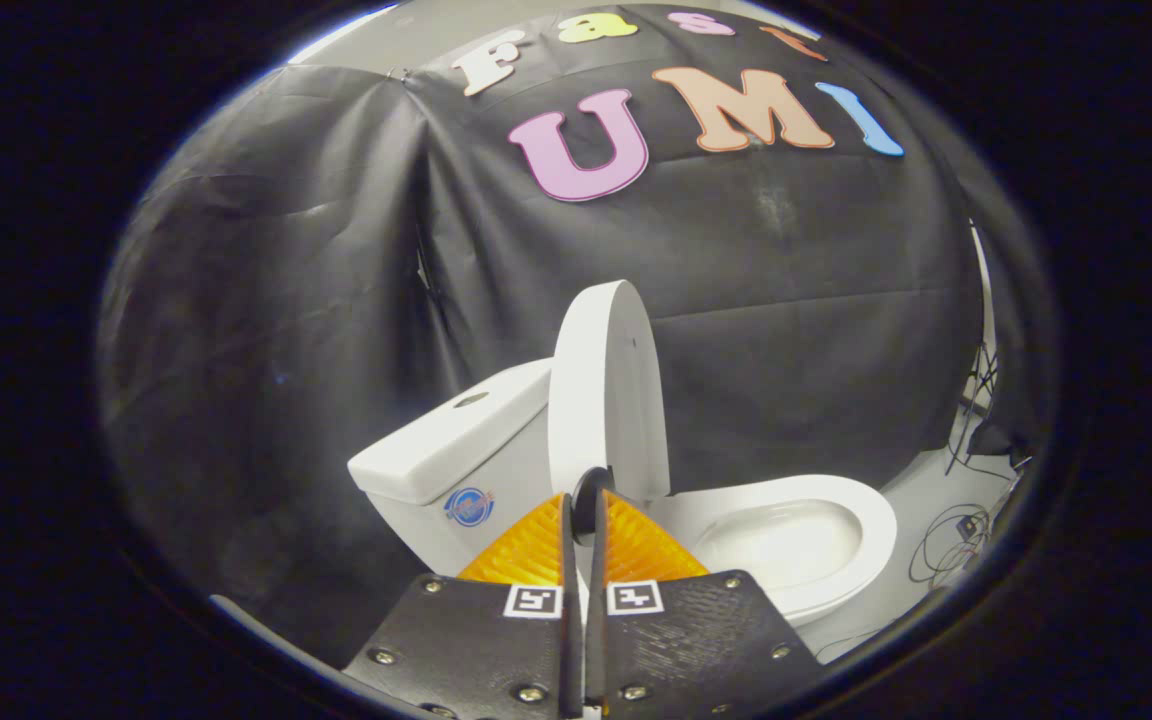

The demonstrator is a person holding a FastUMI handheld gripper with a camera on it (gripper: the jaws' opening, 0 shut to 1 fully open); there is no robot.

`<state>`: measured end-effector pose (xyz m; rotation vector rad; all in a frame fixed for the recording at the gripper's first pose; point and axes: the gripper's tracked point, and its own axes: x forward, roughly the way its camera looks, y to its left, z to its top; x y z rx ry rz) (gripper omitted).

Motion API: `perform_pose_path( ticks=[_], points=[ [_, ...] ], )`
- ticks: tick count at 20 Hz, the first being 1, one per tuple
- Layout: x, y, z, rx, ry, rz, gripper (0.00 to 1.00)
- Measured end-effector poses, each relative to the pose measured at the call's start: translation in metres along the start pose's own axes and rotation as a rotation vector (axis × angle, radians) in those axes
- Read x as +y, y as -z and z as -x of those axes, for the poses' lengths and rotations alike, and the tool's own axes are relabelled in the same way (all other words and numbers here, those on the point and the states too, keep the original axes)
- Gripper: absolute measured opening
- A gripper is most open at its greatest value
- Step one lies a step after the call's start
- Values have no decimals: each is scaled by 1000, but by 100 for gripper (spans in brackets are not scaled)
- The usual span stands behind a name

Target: Open the toilet lid.

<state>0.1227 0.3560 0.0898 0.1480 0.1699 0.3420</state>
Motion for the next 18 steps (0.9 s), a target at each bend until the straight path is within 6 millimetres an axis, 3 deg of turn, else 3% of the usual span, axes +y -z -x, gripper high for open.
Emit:
perform_pose_path(
  ticks=[18],
  points=[
    [48,8,-19,-33,-48,-1,3]
  ],
)
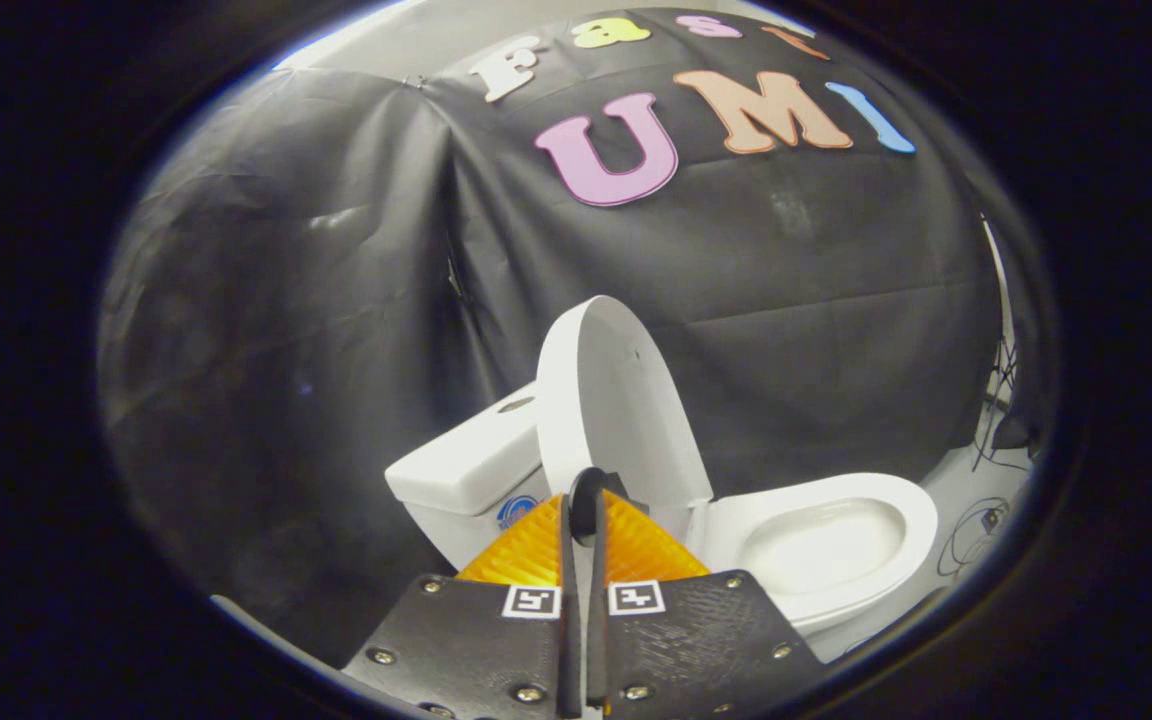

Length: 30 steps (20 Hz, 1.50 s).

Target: Open the toilet lid.

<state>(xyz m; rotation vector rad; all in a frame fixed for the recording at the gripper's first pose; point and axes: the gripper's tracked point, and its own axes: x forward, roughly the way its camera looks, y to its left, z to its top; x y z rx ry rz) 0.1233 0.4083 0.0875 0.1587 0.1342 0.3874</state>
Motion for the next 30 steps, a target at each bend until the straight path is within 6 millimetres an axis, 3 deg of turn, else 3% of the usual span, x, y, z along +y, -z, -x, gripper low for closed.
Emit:
perform_pose_path(
  ticks=[12,19,23,26,28,30],
  points=[
    [13,4,-4,-16,3,70,4],
    [18,13,6,22,-41,127,6],
    [6,13,17,43,-25,125,8],
    [-4,8,25,45,-21,105,20],
    [-14,1,31,36,-6,103,21],
    [-28,-2,36,39,13,111,31]
  ],
)
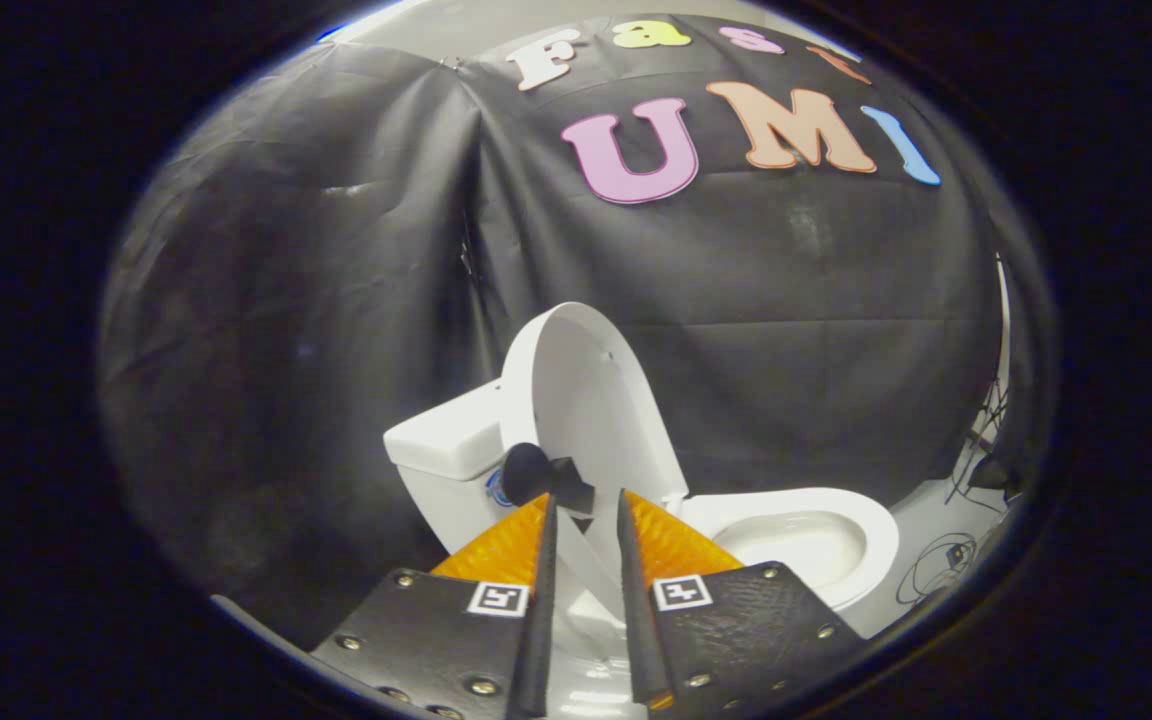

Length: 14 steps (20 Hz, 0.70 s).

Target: Open the toilet lid.

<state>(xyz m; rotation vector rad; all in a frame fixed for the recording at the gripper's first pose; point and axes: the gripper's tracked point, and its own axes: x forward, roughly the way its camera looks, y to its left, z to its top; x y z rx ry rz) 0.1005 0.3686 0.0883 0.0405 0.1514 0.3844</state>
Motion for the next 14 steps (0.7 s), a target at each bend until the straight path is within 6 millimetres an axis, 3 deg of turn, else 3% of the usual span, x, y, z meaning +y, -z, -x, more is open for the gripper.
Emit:
perform_pose_path(
  ticks=[5,9,14],
  points=[
    [-25,3,13,20,-5,40,69],
    [-63,1,24,0,66,69,100],
    [-106,-1,41,-14,105,47,100]
  ],
)
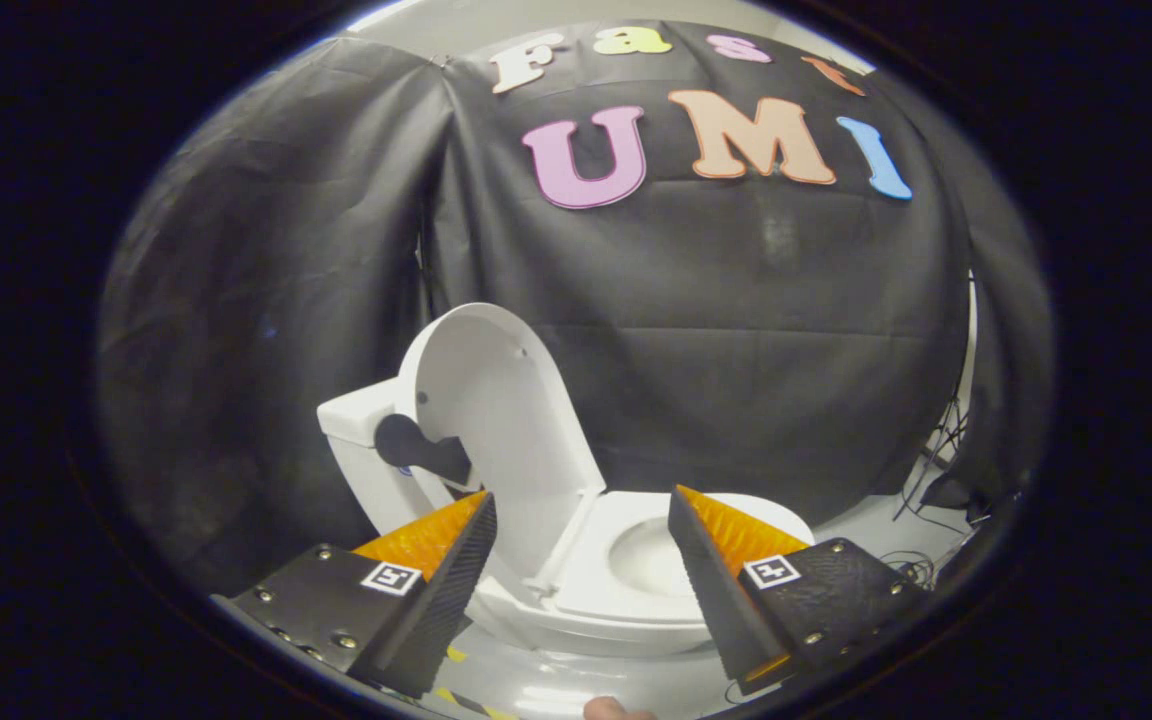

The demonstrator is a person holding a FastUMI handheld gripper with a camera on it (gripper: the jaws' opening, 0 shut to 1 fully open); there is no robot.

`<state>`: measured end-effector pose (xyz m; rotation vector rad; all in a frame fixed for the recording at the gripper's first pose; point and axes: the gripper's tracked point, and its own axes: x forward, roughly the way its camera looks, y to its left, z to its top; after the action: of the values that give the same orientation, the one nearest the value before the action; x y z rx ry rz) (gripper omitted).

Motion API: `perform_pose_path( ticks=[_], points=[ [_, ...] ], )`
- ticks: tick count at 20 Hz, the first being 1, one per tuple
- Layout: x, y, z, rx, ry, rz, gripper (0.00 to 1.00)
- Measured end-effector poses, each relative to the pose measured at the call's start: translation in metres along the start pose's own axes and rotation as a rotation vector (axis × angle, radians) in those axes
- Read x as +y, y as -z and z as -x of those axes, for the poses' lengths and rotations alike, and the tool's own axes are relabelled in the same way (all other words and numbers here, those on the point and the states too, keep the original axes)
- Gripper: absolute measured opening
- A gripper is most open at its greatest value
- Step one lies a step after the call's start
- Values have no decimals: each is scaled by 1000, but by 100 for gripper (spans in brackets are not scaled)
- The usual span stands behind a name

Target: Open the toilet lid.

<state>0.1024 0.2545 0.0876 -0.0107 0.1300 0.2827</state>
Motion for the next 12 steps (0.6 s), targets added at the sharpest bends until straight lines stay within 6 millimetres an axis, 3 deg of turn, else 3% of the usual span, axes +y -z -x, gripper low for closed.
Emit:
perform_pose_path(
  ticks=[5,12],
  points=[
    [-64,-8,18,-45,97,-12,100],
    [-132,-32,44,-119,156,-7,100]
  ],
)
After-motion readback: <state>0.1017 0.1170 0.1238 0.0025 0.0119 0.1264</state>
